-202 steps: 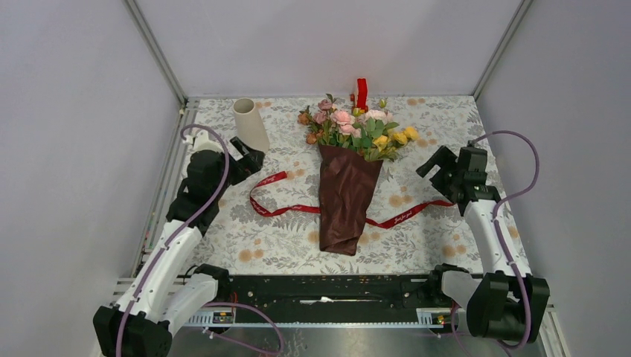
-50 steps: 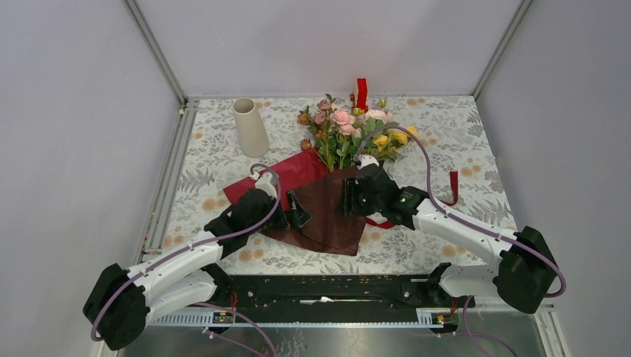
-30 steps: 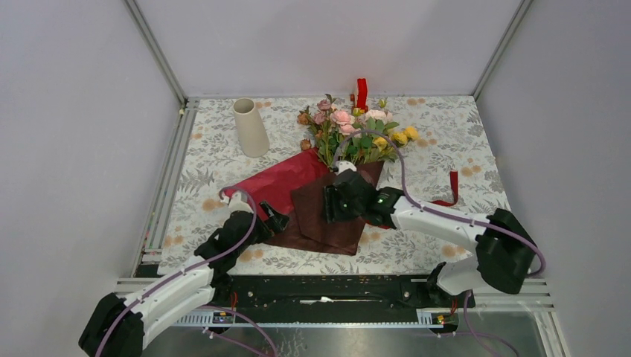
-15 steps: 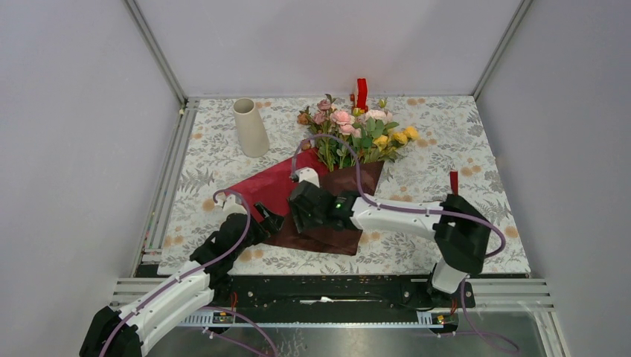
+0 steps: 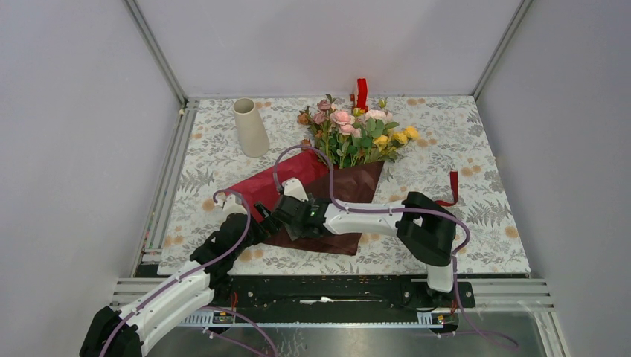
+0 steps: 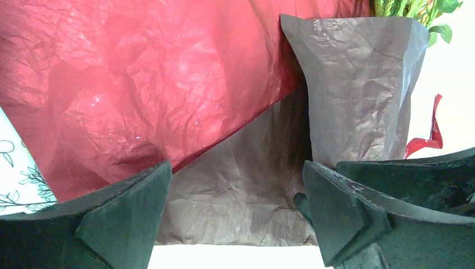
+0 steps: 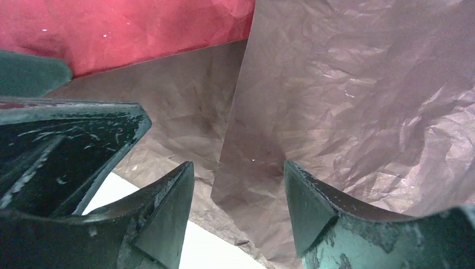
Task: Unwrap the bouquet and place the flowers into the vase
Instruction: Unfold the wrapping paper at the center of the board.
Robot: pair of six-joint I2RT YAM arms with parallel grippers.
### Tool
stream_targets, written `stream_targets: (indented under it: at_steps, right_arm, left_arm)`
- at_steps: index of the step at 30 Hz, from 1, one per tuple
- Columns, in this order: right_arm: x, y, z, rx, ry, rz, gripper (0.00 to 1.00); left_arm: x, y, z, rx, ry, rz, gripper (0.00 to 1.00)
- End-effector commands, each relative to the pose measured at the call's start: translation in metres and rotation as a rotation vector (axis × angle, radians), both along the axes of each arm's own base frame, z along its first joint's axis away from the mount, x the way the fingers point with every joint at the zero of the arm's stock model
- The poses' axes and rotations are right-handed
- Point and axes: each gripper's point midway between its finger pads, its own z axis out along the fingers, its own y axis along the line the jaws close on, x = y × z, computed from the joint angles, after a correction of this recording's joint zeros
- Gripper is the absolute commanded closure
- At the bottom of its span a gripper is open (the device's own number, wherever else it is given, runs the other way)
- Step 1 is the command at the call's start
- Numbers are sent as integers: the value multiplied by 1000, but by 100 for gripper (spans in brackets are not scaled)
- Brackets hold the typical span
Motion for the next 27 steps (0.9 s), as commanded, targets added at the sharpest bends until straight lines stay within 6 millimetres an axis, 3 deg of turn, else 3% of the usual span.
stream_targets:
  at_steps: [1,11,15,24,27]
  right_arm:
    - [11,1,7,-53,-85,-19,35]
    - [23,-15,9,-125,-175,-63,49]
    - [24,-18,13,-121,-185,-75,61]
    - [22,-22,22,-79,-190,-103,99]
    - [18,-17,21,-47,-167,-102,100]
  left_arm:
    - [0,2,-3,3,4,8,1]
    - [2,2,-3,5,5,10,1]
    - [2,2,-2,3,4,13,1]
    - [2,2,-4,2,7,16,1]
    - [2,3,-4,0,8,17,1]
